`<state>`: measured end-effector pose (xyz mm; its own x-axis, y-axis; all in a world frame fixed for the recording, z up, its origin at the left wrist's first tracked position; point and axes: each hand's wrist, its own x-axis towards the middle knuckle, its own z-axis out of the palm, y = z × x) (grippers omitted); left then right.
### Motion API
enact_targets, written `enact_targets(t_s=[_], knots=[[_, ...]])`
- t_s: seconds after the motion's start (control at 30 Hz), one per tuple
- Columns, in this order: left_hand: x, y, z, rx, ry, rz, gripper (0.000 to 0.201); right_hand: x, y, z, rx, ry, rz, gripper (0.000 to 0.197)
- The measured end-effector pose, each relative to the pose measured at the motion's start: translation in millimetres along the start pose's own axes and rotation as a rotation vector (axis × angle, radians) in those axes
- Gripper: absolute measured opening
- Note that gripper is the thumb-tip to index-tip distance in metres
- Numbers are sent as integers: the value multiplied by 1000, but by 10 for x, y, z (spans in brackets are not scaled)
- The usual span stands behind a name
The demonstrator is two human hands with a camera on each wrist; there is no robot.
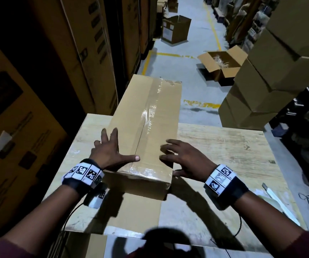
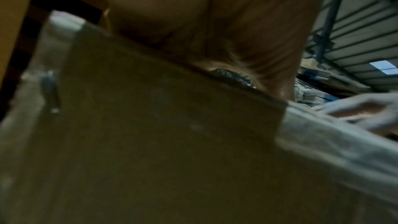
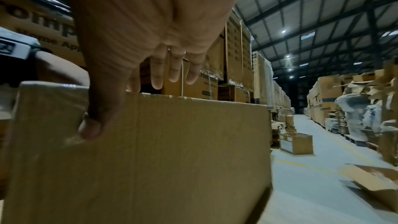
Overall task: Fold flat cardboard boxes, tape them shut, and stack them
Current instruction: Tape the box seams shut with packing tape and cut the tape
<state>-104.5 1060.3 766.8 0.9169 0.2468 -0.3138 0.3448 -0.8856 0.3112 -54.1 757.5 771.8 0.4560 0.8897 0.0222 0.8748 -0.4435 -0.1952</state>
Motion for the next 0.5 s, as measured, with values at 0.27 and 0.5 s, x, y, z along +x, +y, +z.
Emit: enact_targets(t_s=[0.27, 0.5], knots=[[314, -507, -390, 100, -59, 164, 159, 509, -709, 402, 141, 42, -28, 92], [411, -927, -457, -64, -52, 372, 134, 1002, -1359, 573, 28, -88, 15, 130]])
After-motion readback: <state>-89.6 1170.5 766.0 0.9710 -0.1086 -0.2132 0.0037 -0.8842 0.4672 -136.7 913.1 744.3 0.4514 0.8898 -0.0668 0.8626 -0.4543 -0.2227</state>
